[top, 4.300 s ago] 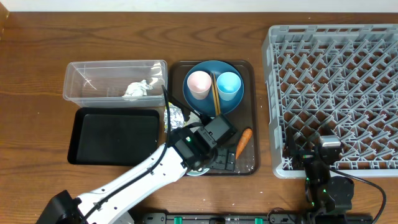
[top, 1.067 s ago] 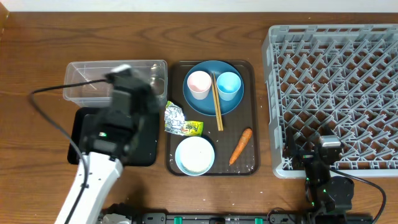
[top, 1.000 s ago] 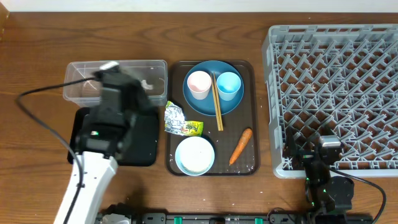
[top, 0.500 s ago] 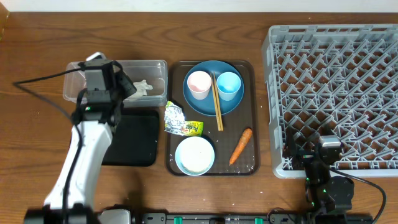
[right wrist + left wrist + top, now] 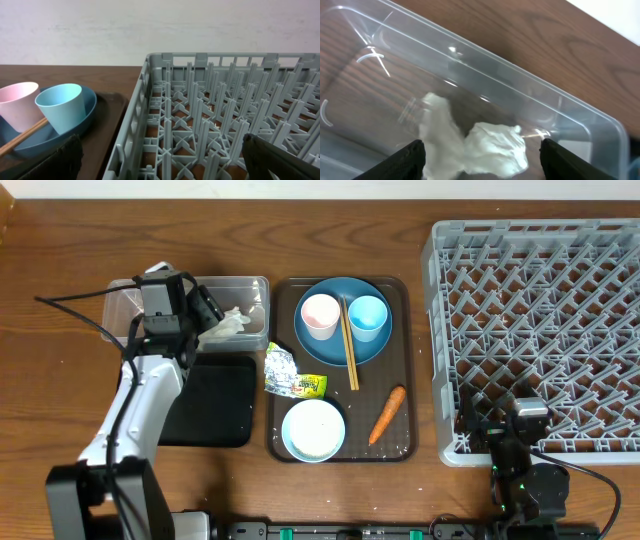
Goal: Sort waste into correct bins and load items into the dishwasher rack
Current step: 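Move the left gripper down onto the foil and green wrapper, then grasp the foil and green wrapper together with the left gripper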
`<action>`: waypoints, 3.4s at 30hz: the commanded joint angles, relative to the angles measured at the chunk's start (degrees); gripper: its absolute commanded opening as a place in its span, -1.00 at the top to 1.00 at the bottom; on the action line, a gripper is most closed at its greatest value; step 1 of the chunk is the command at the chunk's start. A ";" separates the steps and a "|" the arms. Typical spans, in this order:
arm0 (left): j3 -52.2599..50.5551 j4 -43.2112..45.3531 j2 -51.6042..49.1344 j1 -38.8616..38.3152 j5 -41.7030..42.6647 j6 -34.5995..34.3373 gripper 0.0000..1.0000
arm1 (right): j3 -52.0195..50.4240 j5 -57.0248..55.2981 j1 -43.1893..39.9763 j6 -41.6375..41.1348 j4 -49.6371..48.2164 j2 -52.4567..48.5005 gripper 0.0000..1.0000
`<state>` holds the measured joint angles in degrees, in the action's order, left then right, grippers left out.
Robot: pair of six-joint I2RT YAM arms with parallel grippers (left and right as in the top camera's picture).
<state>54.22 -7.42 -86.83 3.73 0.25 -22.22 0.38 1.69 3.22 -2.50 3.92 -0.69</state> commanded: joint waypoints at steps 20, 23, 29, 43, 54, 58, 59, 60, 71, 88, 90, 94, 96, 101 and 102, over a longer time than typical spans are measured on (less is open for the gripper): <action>0.42 -27.43 7.30 -27.17 1.22 -8.50 -0.50 | -0.09 0.02 0.39 0.02 0.22 0.31 -0.99; 0.42 -26.77 4.57 -29.24 -1.73 -8.52 -0.50 | -0.09 0.02 0.39 0.02 0.22 0.31 -0.98; 0.42 -25.27 -1.42 -29.94 -3.98 -8.52 -0.50 | -0.09 0.02 0.39 0.02 0.22 0.31 -0.98; 0.42 -20.72 -11.28 -29.97 -3.96 -8.50 -0.50 | -0.09 0.02 0.39 0.02 0.22 0.31 -0.99; 0.44 -19.87 -13.53 -29.97 -3.96 -8.52 0.72 | -0.09 0.02 0.39 0.02 0.22 0.31 -0.99; 0.44 -20.17 -12.63 -29.97 -3.89 -8.52 0.88 | -0.09 0.02 0.39 0.02 0.22 0.31 -0.99; 0.46 -20.37 -12.02 -29.97 -3.82 -8.50 0.88 | -0.09 0.02 0.39 0.02 0.22 0.31 -0.99; 0.46 -20.57 -11.23 -29.97 -3.56 -8.52 0.87 | -0.09 0.02 0.39 0.02 0.22 0.31 -0.98; 0.50 -23.50 8.04 -29.97 2.34 -8.50 0.88 | -0.09 0.02 0.39 0.02 0.22 0.31 -0.98; 0.22 -24.41 8.11 -29.90 -0.79 -8.33 -0.17 | -0.09 0.02 0.39 0.02 0.22 0.31 -0.99; 0.22 -23.23 5.29 -29.90 -2.08 -8.33 -0.19 | -0.09 0.02 0.39 0.02 0.22 0.31 -0.99; 0.22 -20.81 0.24 -29.90 -2.89 -8.31 -0.20 | -0.09 0.02 0.39 0.02 0.22 0.31 -0.98; 0.22 -19.80 -1.99 -29.90 -2.91 -8.31 -0.19 | -0.09 0.02 0.39 0.02 0.22 0.31 -0.98; 0.22 -17.57 -6.27 -29.90 -2.93 -8.31 -0.20 | -0.09 0.02 0.39 0.02 0.22 0.31 -0.99; 0.22 -17.22 -6.86 -29.90 -2.93 -8.31 -0.19 | -0.09 0.02 0.39 0.02 0.22 0.31 -0.99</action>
<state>54.87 -25.17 -92.16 -26.35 -1.56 -30.44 0.38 1.69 3.22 -2.52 3.95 -0.69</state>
